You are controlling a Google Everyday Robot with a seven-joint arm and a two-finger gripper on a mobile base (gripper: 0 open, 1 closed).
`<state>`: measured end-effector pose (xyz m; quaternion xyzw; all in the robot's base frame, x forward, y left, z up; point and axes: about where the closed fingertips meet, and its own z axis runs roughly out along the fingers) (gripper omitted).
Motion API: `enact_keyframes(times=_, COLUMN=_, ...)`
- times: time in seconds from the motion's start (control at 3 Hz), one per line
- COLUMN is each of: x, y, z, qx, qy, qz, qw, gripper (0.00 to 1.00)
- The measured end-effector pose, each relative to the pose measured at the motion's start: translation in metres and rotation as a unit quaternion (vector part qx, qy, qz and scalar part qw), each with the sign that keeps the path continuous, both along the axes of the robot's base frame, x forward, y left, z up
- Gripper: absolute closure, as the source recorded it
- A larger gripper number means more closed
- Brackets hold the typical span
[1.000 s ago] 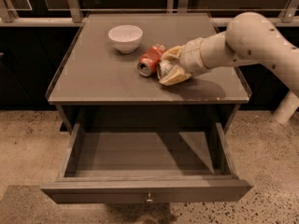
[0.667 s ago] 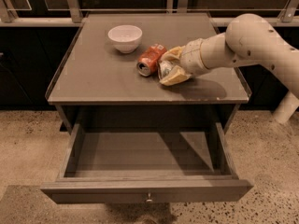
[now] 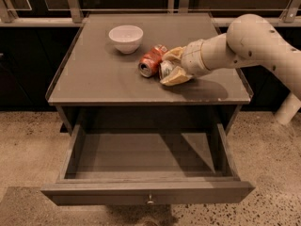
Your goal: Pick 7up can from top drawer and place on counter
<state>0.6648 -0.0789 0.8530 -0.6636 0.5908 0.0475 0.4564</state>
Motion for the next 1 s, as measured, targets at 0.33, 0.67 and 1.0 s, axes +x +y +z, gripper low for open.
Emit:
enact_keyframes(times=0.33, x=0.0, y=0.0, z=0.0, qx=0.0, qy=0.0, qz=0.0, qw=1.0, gripper=0.12)
enact_keyframes(times=0.67, x=0.0, y=0.0001, z=-0.0001, qx=0.0, qy=0.0, qz=0.0, qw=1.0, gripper=0.0)
enact_keyframes(times=1.0, x=0.0, y=0.0001, z=-0.0001, qx=0.0, qy=0.0, qz=0.0, qw=1.0, gripper=0.0)
